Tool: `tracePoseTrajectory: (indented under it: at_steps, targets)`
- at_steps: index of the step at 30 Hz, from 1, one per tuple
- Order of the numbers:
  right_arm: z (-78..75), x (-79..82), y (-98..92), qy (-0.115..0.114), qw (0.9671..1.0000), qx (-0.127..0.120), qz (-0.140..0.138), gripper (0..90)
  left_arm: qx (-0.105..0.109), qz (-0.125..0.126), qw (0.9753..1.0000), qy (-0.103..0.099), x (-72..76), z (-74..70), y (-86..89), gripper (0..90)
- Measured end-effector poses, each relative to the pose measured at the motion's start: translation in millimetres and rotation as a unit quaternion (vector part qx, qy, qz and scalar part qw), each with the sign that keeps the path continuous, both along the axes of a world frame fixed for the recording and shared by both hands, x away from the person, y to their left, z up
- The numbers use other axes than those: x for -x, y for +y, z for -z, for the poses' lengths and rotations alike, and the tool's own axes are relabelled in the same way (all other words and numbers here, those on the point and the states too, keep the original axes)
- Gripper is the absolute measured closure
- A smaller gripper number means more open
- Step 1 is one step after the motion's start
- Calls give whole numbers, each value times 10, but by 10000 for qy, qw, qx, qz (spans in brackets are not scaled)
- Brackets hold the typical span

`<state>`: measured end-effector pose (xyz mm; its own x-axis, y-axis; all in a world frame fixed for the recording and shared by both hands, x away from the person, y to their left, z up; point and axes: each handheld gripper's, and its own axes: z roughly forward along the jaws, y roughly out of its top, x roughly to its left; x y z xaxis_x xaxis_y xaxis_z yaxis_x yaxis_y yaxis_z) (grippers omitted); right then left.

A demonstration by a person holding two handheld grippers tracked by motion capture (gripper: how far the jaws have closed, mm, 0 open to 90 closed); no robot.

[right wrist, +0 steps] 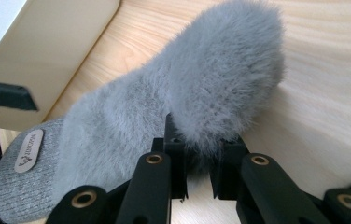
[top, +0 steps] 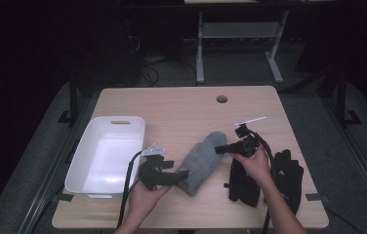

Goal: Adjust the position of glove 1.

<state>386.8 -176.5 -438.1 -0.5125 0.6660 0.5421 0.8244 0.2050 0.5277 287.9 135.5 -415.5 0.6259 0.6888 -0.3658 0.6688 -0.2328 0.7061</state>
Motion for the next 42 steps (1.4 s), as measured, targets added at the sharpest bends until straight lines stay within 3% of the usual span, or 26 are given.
tracePoseTrajectory:
  at_steps: [4,12,14,15,17,21,27,29,33,36,42]
  targets:
    - [40,-9,-82,16,10000,1,50,785,127,-221,9982,543,-122,101,-18,249]
    - [91,-17,-87,7,10000,30,80,760,150,-39,9916,1283,-199,263,-67,250]
    - [123,-22,-89,44,9999,-20,105,724,174,36,9892,1453,-226,295,-72,253]
    - [141,-26,-85,63,9999,-68,124,686,191,67,9889,1472,-232,305,-74,254]
    - [170,-31,-88,145,9997,-145,149,576,306,157,9859,1635,-251,334,-69,286]
    - [214,-76,-78,212,9994,-214,189,438,400,253,9832,1764,-270,369,-71,303]
    - [285,-164,-43,484,9978,-377,240,396,440,306,9824,1787,-294,376,-38,402]
    - [312,-191,-27,544,9972,-452,250,435,443,323,9824,1784,-298,378,-39,422]
    - [355,-221,10,641,9958,-564,315,600,467,321,9829,1754,-297,378,-41,451]
    - [330,-204,38,570,9963,-536,353,701,532,312,9823,1771,-301,385,-30,473]
    - [231,-175,52,341,9976,-471,374,752,652,297,9816,1768,-292,358,-14,501]
